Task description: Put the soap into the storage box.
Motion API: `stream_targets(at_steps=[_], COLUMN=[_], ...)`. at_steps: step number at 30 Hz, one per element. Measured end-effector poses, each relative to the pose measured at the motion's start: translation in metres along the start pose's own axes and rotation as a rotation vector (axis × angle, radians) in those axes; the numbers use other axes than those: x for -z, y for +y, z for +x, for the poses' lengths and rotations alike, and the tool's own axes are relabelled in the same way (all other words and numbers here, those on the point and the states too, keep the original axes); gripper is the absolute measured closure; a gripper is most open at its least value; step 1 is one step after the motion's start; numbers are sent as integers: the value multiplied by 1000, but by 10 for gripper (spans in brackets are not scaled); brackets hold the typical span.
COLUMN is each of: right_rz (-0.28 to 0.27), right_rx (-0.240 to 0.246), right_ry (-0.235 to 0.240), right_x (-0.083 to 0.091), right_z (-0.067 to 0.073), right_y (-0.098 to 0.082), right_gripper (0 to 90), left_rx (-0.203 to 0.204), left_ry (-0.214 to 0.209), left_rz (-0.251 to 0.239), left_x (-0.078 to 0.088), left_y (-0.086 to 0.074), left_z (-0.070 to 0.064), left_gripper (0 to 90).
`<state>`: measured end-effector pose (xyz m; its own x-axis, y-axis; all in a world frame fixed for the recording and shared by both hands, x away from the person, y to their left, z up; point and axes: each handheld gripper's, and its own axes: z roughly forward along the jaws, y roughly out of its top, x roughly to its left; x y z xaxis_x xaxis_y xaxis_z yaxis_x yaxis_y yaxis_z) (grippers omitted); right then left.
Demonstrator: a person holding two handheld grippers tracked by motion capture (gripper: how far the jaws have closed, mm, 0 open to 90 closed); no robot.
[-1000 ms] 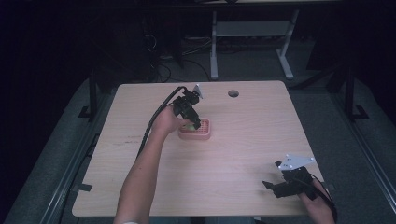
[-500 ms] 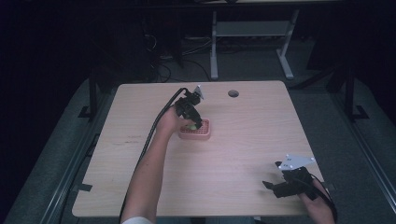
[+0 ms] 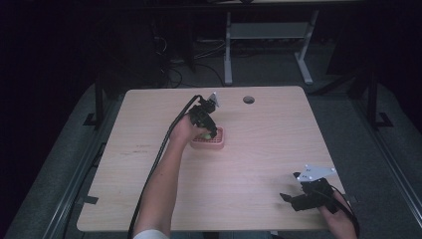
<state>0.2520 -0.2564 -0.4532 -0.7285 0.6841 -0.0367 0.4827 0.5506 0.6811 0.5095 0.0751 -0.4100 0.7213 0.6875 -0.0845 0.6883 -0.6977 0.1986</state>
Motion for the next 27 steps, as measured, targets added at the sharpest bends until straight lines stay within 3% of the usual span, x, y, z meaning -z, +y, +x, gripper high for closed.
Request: stream_targets(at_steps=[16, 22, 23, 27], right_rz=[-2, -6, -5, -4], right_rx=[3, 11, 11, 14], right_ry=[0, 1, 1, 2], right_x=[0, -1, -1, -1], right_z=[0, 0, 0, 0], right_y=[0, 0, 0, 0], right_gripper=[140, 140, 140, 140], left_rx=[0, 19, 3, 13], left_ry=[12, 0, 7, 10], left_rz=[28, 19, 20, 5], left_x=[-8, -9, -9, -5], left_y=[1, -3, -3, -4], left_z=[-3, -1, 0, 0], left_gripper=[261, 260, 260, 258])
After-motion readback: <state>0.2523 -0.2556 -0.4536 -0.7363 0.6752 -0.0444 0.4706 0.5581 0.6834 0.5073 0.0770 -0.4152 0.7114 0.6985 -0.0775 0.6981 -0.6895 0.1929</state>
